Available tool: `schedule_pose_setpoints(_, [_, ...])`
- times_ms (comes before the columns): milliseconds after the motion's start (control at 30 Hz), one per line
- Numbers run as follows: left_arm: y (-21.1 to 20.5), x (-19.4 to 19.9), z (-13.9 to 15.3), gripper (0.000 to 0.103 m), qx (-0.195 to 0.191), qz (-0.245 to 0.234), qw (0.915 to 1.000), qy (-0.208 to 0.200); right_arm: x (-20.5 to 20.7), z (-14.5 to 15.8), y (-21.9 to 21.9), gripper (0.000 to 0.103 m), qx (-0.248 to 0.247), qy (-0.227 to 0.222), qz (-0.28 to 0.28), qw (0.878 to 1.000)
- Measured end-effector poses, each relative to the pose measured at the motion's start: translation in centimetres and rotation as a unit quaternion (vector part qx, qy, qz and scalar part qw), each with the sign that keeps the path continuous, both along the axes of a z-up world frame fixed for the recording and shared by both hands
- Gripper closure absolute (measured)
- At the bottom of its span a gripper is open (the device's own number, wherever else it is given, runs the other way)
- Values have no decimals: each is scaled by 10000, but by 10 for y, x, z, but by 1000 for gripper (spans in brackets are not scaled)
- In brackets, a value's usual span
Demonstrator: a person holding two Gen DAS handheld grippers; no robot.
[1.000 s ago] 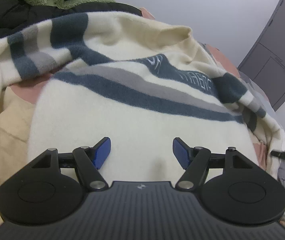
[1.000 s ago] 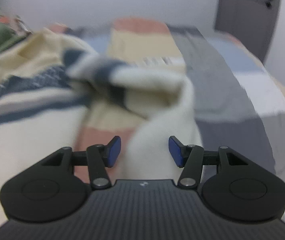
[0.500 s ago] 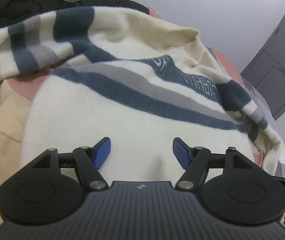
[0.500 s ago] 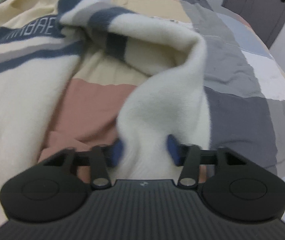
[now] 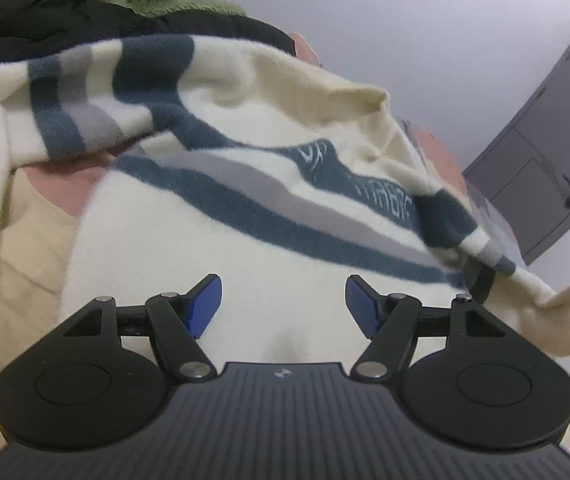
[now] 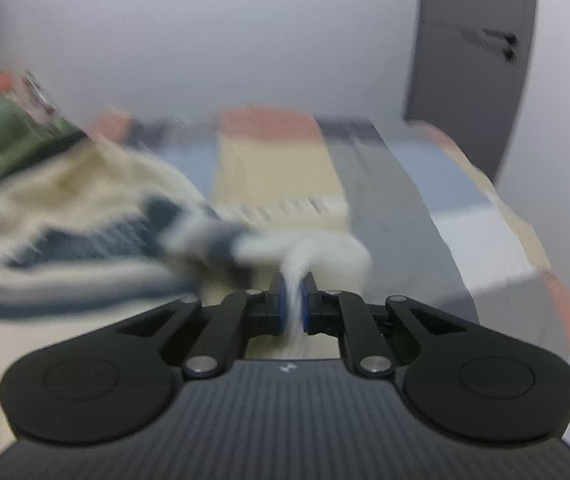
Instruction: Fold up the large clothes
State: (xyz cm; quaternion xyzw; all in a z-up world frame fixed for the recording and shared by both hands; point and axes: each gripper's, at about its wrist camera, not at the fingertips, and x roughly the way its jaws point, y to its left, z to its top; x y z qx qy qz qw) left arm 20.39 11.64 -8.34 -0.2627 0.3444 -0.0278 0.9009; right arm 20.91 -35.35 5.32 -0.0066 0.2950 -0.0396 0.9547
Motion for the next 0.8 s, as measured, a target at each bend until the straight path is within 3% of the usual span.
schedule_pose_setpoints(167, [14, -6, 8, 30, -79, 164, 9998, -110, -25, 69, 57, 92, 360, -504, 1076, 9923])
schedule_pose_setpoints(300, [27, -11, 13, 30, -171, 331, 9992, -174, -43, 90, 120, 92, 489, -580, 2083, 9751])
schedule_pose_setpoints(467, [50, -17, 17, 30, -294, 603, 9974, -246, -48, 57, 200, 92, 726, 24, 3095, 9481])
schedule_pose_setpoints(667, [75, -27, 20, 30, -517, 878, 9944, -294, -38, -13, 257, 89, 787, 779, 3478, 9310])
schedule_pose_setpoints(700, [79, -27, 21, 30, -555, 907, 9938, -311, -40, -22, 260, 84, 791, 895, 3464, 9304])
schedule_pose_setpoints(800, [84, -30, 23, 30, -631, 956, 9928, -361, -35, -38, 259, 45, 965, 1168, 3354, 9298])
